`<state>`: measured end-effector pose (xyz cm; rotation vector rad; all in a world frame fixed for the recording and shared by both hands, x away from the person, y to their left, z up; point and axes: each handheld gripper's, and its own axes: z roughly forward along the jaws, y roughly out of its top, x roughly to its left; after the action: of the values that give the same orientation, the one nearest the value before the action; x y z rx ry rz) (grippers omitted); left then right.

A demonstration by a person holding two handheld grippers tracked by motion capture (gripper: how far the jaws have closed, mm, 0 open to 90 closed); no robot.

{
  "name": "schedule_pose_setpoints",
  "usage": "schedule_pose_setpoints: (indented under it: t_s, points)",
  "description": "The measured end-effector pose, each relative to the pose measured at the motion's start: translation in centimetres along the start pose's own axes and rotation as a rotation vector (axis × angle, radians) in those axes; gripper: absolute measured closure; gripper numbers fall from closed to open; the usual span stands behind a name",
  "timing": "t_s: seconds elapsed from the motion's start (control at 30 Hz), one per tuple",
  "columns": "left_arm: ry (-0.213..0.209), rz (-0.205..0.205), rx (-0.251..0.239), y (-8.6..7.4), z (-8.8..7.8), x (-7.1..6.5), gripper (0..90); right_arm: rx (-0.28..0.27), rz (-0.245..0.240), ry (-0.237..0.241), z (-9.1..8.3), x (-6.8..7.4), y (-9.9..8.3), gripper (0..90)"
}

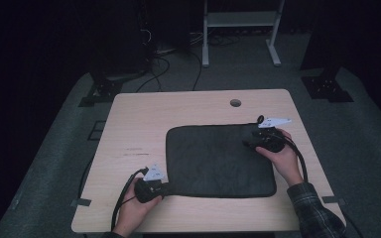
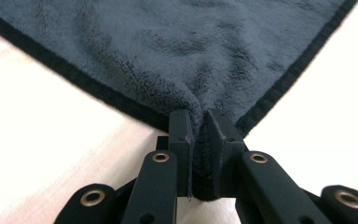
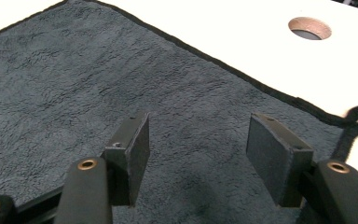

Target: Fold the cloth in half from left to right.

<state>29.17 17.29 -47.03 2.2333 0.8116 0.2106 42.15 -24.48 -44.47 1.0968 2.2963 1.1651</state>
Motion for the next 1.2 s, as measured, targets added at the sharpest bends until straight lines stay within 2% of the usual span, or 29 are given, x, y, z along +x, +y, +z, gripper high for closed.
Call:
schedule_pose_setpoints:
  t_s: [0.37, 0.57, 0.83, 1.1, 1.17, 1.2]
  points:
    - [-0.016, -0.016, 0.011, -0.5, -0.7, 0.3, 79.8, -0.017, -0.027, 0.038, 1.5, 1.7, 1.6, 39.0]
    - [-0.036, -0.030, 0.012, -0.7, -0.9, 0.6, 79.4, -0.017, -0.045, 0.066, 3.1, 3.1, 3.1, 39.2]
    - [-0.028, -0.016, 0.018, -0.6, -0.8, 0.4, 79.6, -0.019, -0.078, 0.125, 6.0, 5.5, 5.8, 39.3]
    - [-0.028, -0.010, 0.021, -0.5, -0.8, 0.3, 79.8, -0.028, -0.084, 0.185, 9.2, 7.7, 7.5, 40.2]
    - [-0.028, -0.012, 0.021, -0.5, -0.8, 0.3, 79.7, -0.021, -0.092, 0.193, 9.7, 8.0, 7.7, 39.8]
    - [-0.029, -0.008, 0.024, -0.5, -0.8, 0.3, 79.8, -0.007, -0.105, 0.203, 10.8, 8.6, 7.9, 39.9]
